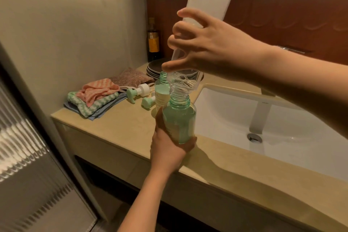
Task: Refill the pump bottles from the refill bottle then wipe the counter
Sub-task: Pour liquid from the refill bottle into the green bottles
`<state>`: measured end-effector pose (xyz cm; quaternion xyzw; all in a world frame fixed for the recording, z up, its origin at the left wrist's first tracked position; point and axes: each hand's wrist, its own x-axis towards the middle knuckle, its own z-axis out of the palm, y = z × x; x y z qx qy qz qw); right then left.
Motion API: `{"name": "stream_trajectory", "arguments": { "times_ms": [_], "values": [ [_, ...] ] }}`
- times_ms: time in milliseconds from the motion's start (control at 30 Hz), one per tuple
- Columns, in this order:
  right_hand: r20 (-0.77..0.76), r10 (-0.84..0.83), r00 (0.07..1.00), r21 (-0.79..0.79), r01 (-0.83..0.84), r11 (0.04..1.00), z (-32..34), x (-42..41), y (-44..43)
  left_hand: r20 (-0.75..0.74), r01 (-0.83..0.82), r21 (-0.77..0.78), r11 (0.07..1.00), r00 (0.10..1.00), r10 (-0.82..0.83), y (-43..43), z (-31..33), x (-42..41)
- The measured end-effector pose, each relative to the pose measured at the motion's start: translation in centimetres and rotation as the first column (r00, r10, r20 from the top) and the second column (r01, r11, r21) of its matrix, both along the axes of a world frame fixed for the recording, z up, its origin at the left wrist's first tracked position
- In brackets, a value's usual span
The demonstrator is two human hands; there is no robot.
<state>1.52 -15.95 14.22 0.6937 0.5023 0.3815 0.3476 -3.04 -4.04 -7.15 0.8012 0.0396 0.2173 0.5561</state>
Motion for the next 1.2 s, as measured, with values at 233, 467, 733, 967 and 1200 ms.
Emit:
{"name": "stream_trajectory", "arguments": {
  "times_ms": [233, 467, 733, 967, 1200],
  "values": [
    [0.048, -0.018, 0.999, -0.031, 0.020, 0.999, 0.1, 0.0, 0.0, 0.009, -0.001, -0.012, 1.000, 1.000, 0.001, 0.1, -0.4, 0.2],
    [0.026, -0.028, 0.999, 0.016, 0.028, 0.999, -0.4, 0.5, -0.9, -0.057, 0.039, 0.005, 0.999, 0.998, -0.039, 0.2, 0.0, 0.3],
    [-0.118, -0.137, 0.984, 0.188, 0.158, 0.970, -2.2, 1.4, -3.4, -0.008, 0.044, 0.002, 0.999, 0.999, -0.044, 0.2, -0.1, 0.1],
    [-0.266, -0.103, 0.958, 0.371, 0.201, 0.907, -5.9, 3.3, -5.3, 0.008, 0.052, -0.028, 0.998, 0.999, -0.051, 0.1, 0.1, -0.1],
    [-0.528, 0.023, 0.849, 0.582, 0.342, 0.738, -10.7, 3.0, -6.2, 0.017, 0.056, -0.013, 0.998, 0.998, -0.056, 0.2, 0.3, -0.2]
  ]
}}
